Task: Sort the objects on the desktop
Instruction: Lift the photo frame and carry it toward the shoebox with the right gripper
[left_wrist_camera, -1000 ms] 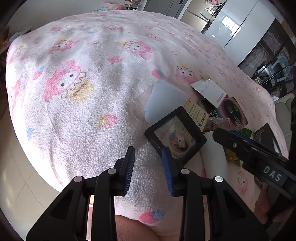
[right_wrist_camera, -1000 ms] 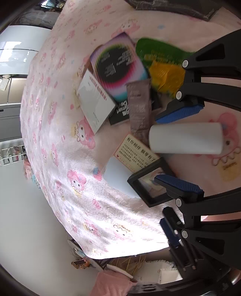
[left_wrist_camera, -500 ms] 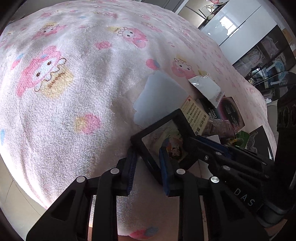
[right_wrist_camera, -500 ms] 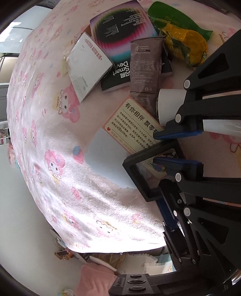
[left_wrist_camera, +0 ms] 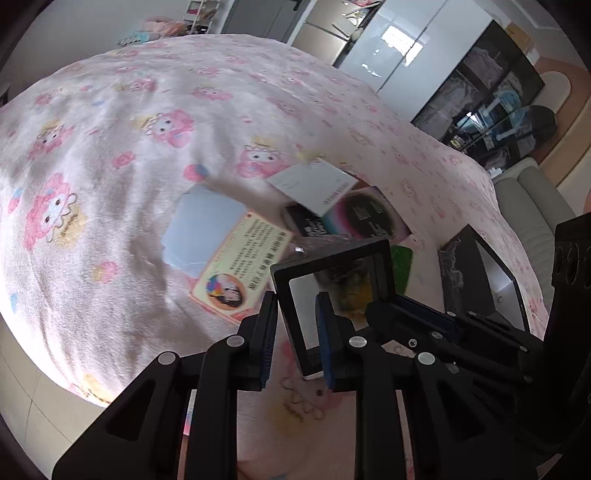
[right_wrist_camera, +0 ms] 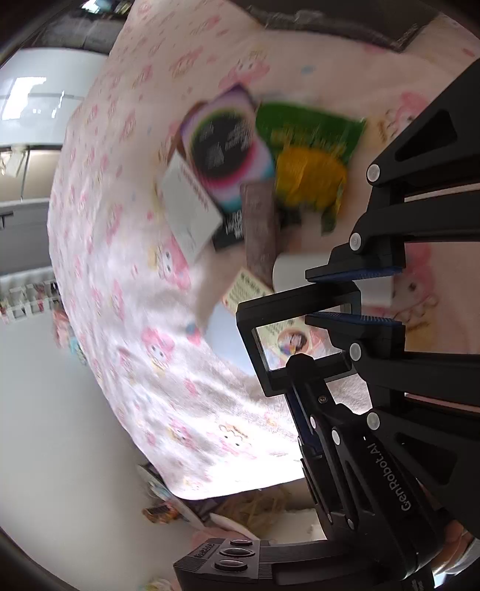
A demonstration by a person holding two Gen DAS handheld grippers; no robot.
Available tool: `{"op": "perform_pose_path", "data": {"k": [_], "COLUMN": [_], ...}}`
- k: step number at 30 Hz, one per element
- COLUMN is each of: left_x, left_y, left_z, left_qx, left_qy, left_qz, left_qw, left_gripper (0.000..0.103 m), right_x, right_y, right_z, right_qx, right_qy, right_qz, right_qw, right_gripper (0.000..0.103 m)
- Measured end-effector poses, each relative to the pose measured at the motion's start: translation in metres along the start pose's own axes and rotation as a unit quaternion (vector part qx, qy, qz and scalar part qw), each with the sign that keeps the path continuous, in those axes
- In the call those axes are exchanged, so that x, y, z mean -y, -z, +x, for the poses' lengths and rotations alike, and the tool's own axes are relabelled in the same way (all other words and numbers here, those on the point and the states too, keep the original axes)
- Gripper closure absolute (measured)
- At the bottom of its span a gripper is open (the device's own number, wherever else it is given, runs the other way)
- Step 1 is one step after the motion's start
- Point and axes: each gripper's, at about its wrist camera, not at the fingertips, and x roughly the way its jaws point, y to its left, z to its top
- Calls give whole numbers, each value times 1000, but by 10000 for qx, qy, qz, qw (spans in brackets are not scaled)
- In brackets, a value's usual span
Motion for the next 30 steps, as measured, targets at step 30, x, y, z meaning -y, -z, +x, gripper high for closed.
{"op": "perform_pose_path", "data": {"k": [30], "left_x": [354], "left_y": [53], "left_z": [54], "left_qx": [-396], "left_qy": [1359], "left_qz": [2633], "left_qw": [9543], "left_gripper": [83], "right_x": [243], "right_y": [117], "right_z": [-189], "right_qx": [1352], "right_qy": [1477], "right_qz": [2268], "right_qw": [9531], "right_gripper": [89]}}
